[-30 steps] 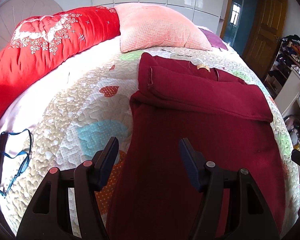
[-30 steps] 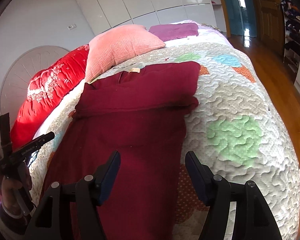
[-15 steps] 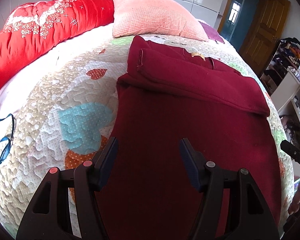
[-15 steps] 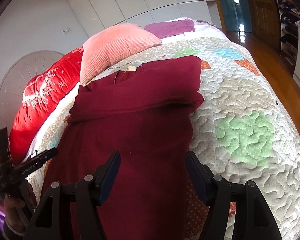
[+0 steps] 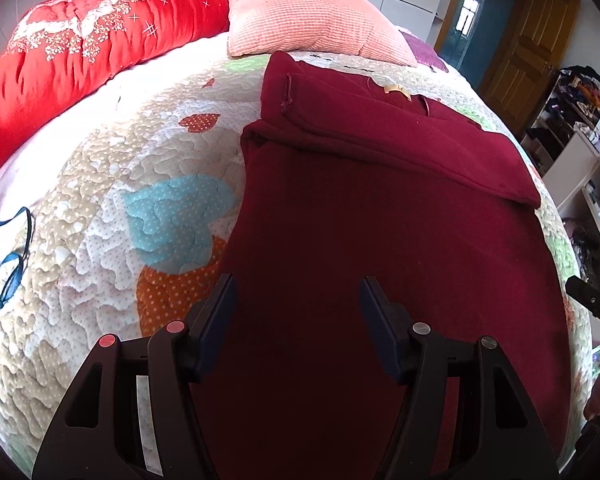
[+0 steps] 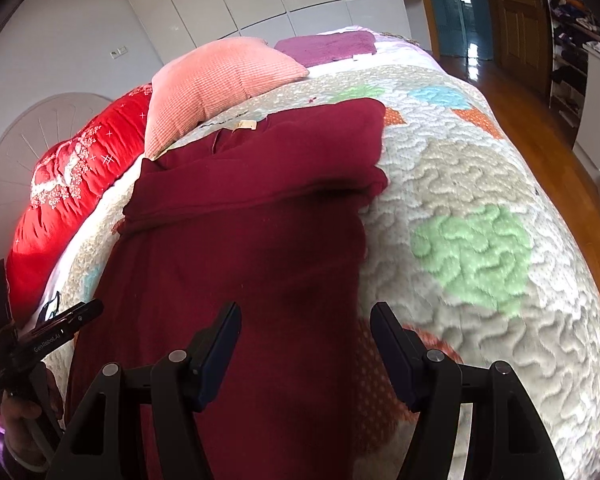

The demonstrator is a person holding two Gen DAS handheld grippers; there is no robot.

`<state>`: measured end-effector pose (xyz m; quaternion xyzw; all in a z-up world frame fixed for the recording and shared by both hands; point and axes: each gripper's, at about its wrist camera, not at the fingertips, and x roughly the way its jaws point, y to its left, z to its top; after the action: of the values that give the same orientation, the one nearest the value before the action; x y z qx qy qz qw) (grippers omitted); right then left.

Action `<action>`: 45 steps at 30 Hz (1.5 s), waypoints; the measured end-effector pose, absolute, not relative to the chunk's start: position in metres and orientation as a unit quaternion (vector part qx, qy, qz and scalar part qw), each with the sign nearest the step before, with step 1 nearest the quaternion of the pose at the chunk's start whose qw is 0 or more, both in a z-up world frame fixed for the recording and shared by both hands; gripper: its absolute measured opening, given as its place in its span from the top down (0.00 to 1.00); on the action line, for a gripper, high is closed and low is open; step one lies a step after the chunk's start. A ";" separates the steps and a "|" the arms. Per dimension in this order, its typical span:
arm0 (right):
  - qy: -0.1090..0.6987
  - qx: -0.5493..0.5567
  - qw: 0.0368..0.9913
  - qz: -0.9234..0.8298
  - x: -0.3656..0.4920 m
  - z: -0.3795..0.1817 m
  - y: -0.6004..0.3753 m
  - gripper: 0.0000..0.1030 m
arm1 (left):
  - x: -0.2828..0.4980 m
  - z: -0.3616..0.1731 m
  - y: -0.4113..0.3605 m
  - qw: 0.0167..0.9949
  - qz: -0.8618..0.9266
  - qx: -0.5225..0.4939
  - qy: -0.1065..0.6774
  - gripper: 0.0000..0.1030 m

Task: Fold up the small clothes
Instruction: 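Move both grippers along the folded sweater toward its hem, then close both grippers on the hem of the red sweater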

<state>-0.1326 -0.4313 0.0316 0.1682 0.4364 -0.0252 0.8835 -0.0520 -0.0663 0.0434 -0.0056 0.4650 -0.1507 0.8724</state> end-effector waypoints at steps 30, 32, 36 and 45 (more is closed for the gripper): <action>0.468 0.190 0.855 0.120 -0.247 0.002 -0.415 0.27 | -0.143 0.025 0.008 0.830 -0.181 -0.071 0.523 0.31; 0.469 0.196 0.852 0.126 -0.248 0.001 -0.415 0.26 | -0.142 0.023 0.005 0.830 -0.182 -0.062 0.524 0.31; 0.473 0.188 0.849 0.139 -0.252 0.001 -0.411 0.25 | -0.144 0.022 0.002 0.834 -0.183 -0.043 0.518 0.30; 0.455 0.205 0.855 0.139 -0.254 -0.004 -0.406 0.15 | -0.142 0.020 0.001 0.835 -0.179 -0.038 0.518 0.29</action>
<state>-0.2540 -0.4060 -0.0038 0.2050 0.4549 0.1391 0.8554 -0.1418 0.0008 0.0202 -0.0381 0.5182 -0.1790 0.8355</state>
